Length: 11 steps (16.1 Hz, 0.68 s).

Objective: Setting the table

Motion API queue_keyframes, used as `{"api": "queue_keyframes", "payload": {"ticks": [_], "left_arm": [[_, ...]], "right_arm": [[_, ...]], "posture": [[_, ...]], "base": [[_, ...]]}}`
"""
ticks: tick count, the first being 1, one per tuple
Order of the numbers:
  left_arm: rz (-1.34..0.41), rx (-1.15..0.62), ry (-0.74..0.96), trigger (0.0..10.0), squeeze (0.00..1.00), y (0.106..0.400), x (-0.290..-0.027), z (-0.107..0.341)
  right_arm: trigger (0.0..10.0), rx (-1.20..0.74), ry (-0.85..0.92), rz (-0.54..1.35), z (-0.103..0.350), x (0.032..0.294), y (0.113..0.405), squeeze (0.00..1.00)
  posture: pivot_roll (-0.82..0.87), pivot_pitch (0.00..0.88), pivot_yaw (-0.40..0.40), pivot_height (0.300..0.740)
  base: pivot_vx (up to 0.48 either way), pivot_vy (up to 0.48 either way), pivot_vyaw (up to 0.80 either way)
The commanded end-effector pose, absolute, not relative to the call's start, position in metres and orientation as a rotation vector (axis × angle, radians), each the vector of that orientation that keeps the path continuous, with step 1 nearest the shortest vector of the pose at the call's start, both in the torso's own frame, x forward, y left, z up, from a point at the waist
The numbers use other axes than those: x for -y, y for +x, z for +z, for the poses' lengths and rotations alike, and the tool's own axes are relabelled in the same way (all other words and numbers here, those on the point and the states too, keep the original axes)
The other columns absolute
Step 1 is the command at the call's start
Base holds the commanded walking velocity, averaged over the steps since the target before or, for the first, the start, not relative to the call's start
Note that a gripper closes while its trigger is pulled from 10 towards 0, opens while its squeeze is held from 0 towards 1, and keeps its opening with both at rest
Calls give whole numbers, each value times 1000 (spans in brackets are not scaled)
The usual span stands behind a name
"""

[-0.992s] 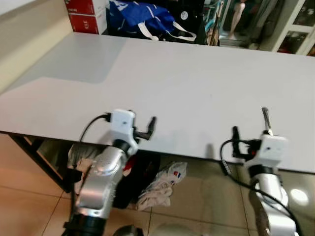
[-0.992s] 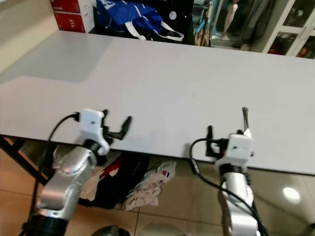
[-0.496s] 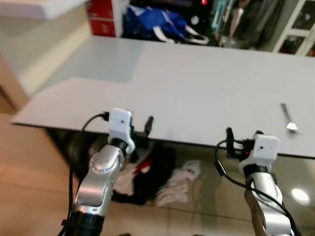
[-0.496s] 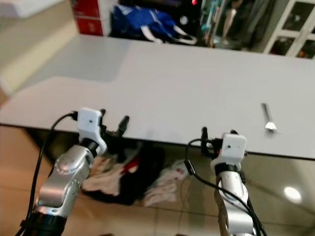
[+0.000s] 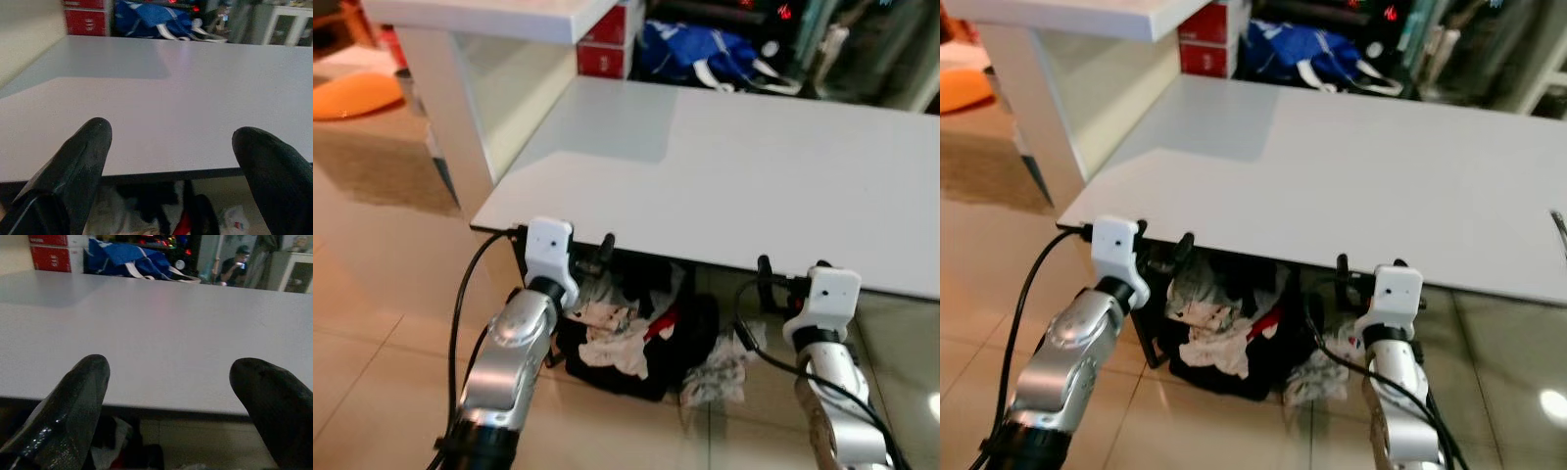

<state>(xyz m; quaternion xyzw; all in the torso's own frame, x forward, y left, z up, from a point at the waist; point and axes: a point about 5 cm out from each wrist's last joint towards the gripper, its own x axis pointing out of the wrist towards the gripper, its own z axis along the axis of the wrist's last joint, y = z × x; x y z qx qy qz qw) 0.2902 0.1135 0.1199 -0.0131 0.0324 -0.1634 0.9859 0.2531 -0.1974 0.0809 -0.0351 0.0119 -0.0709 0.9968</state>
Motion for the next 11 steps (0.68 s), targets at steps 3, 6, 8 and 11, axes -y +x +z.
{"api": "queue_keyframes", "payload": {"ticks": [3,6,8,11], "left_arm": [[-357,-65,-18,10000,0,292,-105,121],[-339,-59,-1,10000,0,294,-108,122],[-334,-62,3,10000,0,295,-109,121],[-332,-60,12,10000,0,296,-110,121]], "right_arm": [[10000,-34,-93,-174,79,204,253,0],[10000,-31,-91,-157,81,201,256,0],[10000,-32,-93,-154,81,200,255,0],[10000,-32,-96,-154,80,200,255,0]], "posture": [[16,0,-10,740],[19,3,-11,740],[20,9,-10,740],[16,12,-9,740]], "base": [[0,480,-533],[0,480,0],[0,480,0],[0,480,0]]}}
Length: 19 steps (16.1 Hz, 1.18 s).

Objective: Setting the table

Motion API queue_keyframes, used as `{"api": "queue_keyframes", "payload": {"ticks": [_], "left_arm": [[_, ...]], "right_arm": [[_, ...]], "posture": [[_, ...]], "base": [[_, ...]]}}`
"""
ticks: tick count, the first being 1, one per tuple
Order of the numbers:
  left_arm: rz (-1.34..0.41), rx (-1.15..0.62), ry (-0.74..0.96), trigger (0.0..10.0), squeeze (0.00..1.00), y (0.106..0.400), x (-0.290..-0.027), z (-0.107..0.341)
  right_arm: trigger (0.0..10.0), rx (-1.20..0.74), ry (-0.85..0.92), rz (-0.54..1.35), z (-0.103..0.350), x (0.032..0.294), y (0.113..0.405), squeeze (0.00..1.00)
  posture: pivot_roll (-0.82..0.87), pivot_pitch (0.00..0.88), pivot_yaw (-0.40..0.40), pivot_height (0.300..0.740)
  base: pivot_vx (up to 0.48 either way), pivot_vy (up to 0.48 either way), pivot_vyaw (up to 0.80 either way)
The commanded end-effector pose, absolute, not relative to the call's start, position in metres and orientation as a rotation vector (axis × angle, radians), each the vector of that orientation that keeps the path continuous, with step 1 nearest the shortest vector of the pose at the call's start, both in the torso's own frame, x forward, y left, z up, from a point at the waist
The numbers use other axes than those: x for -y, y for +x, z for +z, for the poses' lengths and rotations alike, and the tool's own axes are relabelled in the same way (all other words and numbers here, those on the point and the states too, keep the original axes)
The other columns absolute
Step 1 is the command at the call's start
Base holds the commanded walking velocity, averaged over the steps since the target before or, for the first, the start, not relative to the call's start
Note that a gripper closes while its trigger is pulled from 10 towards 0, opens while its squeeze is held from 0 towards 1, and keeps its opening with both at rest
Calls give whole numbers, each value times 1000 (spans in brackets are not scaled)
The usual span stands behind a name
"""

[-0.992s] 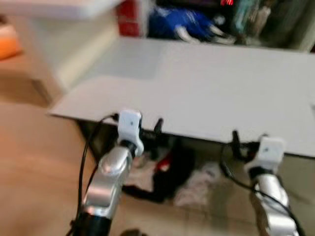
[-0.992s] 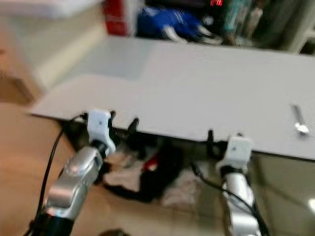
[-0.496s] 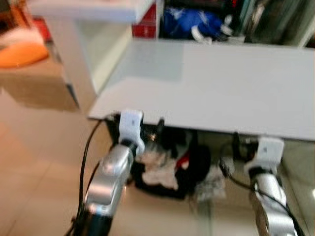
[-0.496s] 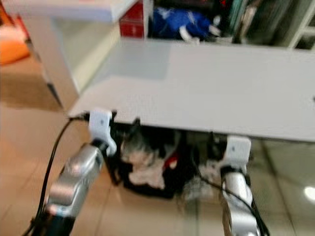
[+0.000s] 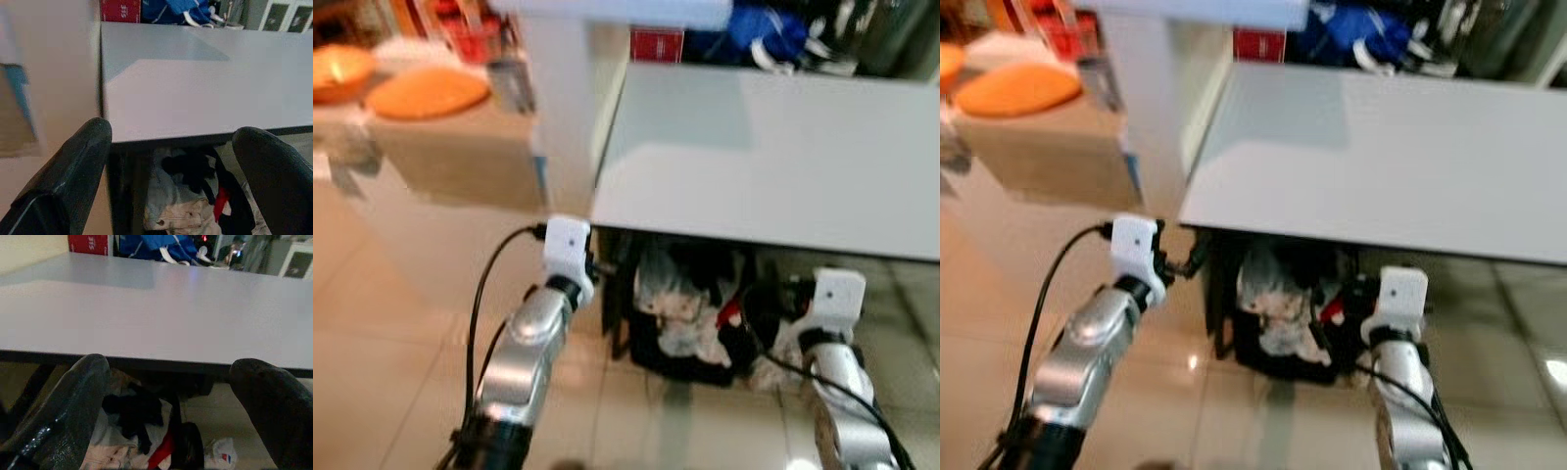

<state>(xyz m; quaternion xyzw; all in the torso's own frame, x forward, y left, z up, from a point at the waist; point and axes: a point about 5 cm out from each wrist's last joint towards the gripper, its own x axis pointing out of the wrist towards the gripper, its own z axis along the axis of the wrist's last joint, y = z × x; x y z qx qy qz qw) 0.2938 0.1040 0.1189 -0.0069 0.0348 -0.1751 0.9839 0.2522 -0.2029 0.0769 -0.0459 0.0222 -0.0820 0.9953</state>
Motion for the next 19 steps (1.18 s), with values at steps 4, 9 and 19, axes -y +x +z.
{"api": "queue_keyframes", "payload": {"ticks": [4,9,19], "left_arm": [[-361,-60,6,10000,0,296,-105,123],[-350,-59,18,10000,0,296,-108,123],[-252,-33,4,10000,0,296,-129,124]], "right_arm": [[10000,-31,-108,-141,81,199,254,0],[10000,-32,-109,-123,81,195,256,0],[10000,34,-130,-132,94,195,252,0]], "posture": [[18,17,-14,740],[29,27,-19,740],[18,17,-7,740]], "base": [[0,480,0],[0,480,0],[0,480,0]]}}
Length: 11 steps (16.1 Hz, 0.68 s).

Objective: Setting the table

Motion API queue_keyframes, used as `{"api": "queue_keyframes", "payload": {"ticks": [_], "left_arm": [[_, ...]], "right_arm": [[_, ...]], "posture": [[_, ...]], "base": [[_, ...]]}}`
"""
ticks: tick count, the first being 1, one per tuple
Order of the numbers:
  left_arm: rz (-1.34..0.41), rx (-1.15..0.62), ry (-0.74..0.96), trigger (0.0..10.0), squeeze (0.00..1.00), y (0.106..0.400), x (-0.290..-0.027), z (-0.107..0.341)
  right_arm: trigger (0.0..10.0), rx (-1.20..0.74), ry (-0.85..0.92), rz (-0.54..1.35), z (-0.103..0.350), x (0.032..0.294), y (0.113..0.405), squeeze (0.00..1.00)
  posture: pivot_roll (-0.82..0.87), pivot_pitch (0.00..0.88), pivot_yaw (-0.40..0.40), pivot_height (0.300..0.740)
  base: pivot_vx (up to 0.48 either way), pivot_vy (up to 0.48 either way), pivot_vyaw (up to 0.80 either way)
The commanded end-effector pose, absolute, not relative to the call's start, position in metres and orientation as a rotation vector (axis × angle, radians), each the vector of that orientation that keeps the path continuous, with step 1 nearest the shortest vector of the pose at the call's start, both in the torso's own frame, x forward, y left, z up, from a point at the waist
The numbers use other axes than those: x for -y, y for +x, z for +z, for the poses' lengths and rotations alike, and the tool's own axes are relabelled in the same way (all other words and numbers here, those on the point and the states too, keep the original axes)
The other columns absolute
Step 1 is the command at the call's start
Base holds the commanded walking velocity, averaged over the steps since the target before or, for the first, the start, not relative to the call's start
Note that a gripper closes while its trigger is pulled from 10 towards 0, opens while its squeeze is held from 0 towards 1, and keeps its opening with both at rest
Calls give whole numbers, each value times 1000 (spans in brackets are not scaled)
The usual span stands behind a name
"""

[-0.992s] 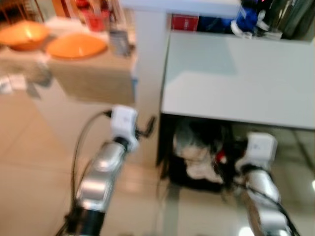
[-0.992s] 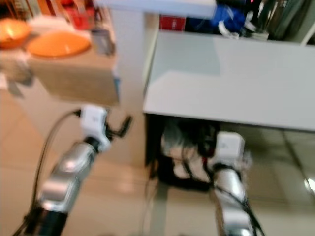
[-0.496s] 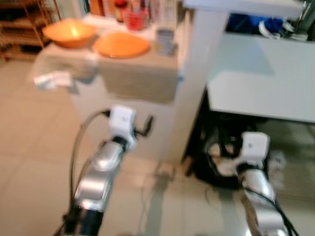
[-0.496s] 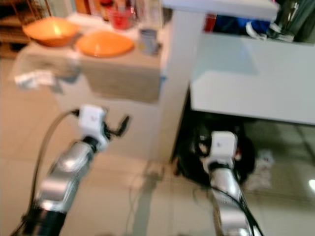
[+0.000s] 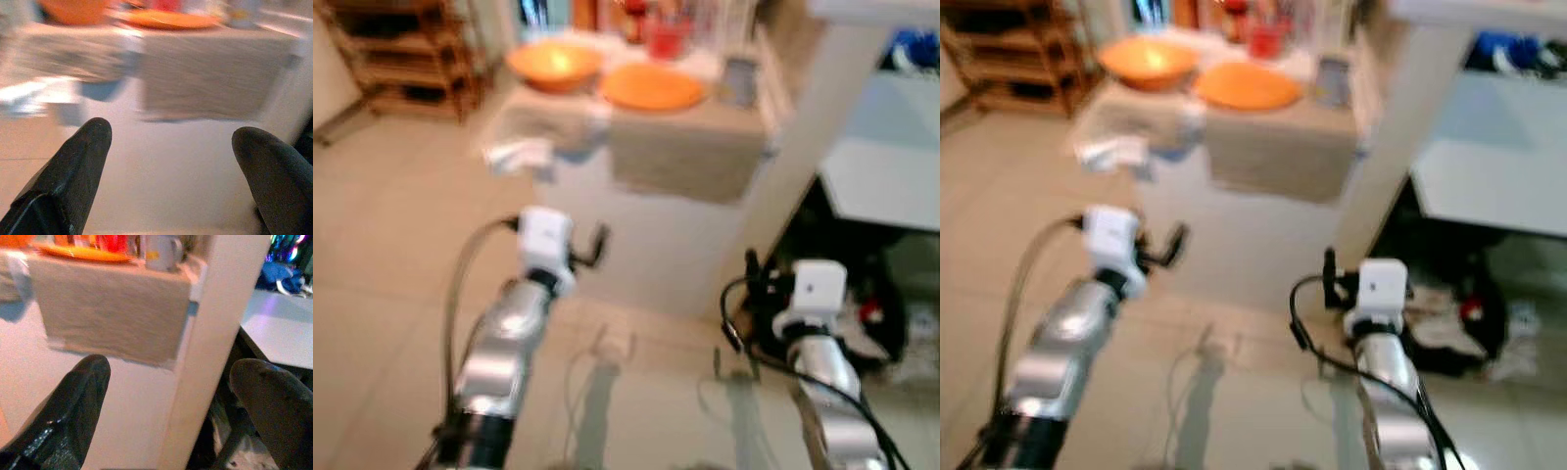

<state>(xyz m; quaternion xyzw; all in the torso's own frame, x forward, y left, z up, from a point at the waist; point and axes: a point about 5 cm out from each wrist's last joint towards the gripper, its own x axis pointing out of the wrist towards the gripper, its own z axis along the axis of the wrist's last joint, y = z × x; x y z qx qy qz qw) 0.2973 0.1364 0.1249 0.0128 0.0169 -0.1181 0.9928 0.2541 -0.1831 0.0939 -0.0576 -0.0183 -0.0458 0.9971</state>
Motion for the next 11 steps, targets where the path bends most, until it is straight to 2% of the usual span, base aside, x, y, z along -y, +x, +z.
{"api": "queue_keyframes", "payload": {"ticks": [1,3,5,7,11], "left_arm": [[-232,-47,11,10000,0,294,-135,120],[-187,-119,42,10000,0,272,-158,101],[-172,-144,54,10000,0,259,-169,94],[-213,-98,23,10000,0,261,-162,102],[-303,15,3,10000,0,280,-131,128]], "right_arm": [[10000,32,-131,-136,94,197,249,0],[10000,1,-142,-123,86,199,228,0],[10000,4,-160,-89,87,195,216,0],[10000,14,-161,-86,89,193,215,0],[10000,114,-219,-119,107,196,232,0]], "posture": [[16,17,-5,740],[12,16,7,740],[9,17,5,740],[10,2,8,740],[7,0,10,740]], "base": [[0,480,0],[0,364,0],[0,0,0],[0,0,0],[443,67,0]]}}
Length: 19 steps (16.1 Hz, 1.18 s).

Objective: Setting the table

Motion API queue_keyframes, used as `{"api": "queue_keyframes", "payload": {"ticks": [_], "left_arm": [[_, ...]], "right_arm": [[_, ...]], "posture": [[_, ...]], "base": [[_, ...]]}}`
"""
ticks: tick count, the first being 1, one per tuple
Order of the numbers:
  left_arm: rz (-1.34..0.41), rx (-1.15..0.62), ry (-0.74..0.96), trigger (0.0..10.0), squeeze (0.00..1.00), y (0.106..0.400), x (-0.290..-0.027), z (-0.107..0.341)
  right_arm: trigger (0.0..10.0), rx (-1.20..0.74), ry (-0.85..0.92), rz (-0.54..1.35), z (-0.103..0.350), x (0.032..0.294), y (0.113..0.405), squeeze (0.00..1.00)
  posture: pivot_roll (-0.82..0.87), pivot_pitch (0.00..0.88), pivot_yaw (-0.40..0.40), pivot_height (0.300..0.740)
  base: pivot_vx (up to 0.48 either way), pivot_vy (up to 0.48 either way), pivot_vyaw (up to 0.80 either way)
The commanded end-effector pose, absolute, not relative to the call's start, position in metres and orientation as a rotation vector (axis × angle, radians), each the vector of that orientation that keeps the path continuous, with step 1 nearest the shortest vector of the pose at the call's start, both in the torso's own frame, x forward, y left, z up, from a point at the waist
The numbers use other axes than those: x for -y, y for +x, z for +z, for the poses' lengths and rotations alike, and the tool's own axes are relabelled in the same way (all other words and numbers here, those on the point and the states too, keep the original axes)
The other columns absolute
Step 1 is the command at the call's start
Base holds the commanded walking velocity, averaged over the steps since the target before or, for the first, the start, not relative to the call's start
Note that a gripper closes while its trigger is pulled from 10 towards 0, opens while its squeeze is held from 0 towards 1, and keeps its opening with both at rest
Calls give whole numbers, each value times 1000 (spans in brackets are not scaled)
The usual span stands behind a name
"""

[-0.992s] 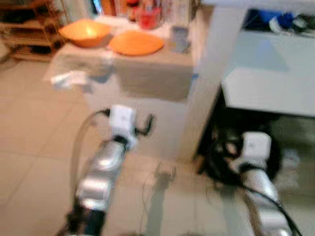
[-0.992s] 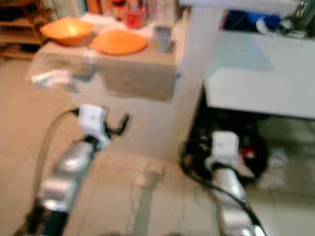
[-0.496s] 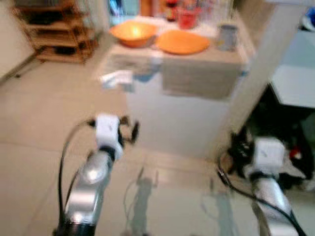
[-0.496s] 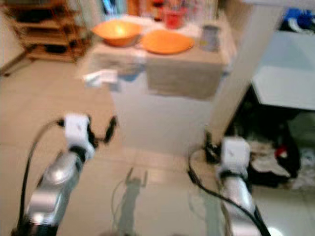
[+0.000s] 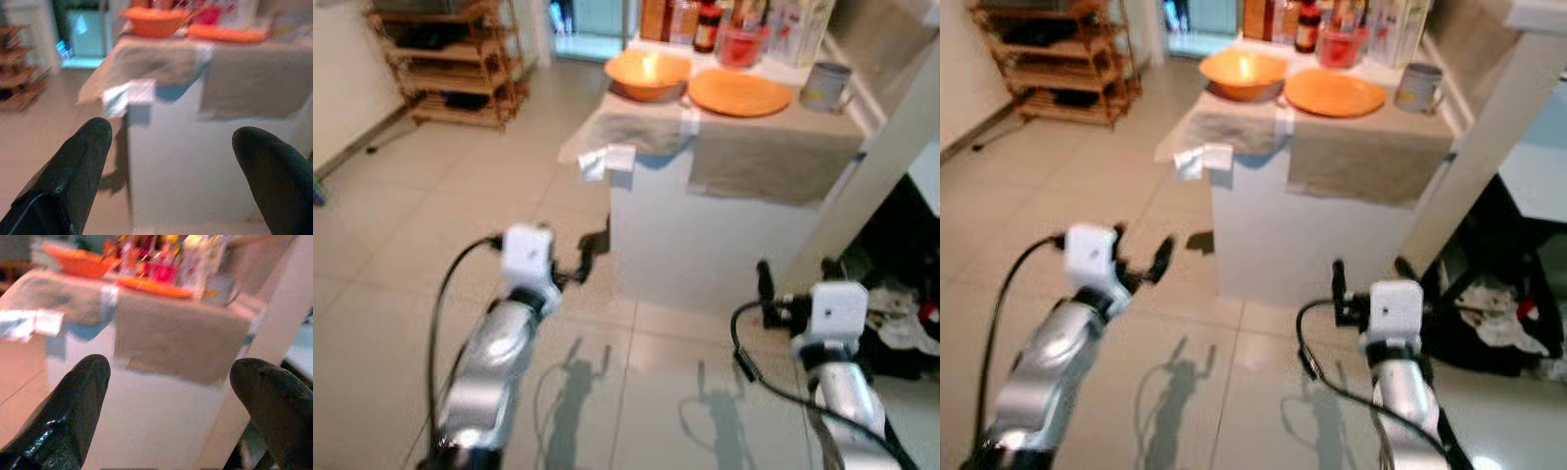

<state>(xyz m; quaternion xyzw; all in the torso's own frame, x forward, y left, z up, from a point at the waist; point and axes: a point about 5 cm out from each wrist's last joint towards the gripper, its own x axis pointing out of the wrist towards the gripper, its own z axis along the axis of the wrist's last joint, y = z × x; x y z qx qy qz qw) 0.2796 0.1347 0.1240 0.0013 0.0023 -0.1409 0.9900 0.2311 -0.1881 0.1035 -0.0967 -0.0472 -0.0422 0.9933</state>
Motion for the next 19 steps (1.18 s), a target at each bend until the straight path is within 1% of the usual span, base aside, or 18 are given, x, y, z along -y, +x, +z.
{"api": "queue_keyframes", "payload": {"ticks": [1,8,12,15,17,18,19], "left_arm": [[-312,18,6,10000,0,281,-130,129],[-316,52,43,10000,0,286,-127,134],[-294,55,16,10000,0,288,-127,135],[-258,38,20,10000,0,289,-132,133],[-250,36,25,10000,212,290,-133,132],[-256,35,29,10000,204,290,-132,132],[-260,36,33,10000,82,290,-132,132]], "right_arm": [[10000,116,-224,-123,107,196,234,0],[10000,111,-220,-98,102,187,243,0],[10000,119,-223,-90,103,188,247,0],[10000,121,-243,-98,106,190,251,0],[10000,102,-250,-103,102,193,252,0],[10000,101,-248,-102,101,193,251,0],[10000,101,-247,-97,101,192,251,0]], "posture": [[7,0,10,740],[21,0,12,740],[23,0,9,740],[25,0,3,740],[27,0,1,740],[27,0,0,740],[27,0,0,740]], "base": [[461,0,0],[457,0,0],[444,0,0],[435,0,0],[435,0,0],[435,0,0],[431,0,0]]}}
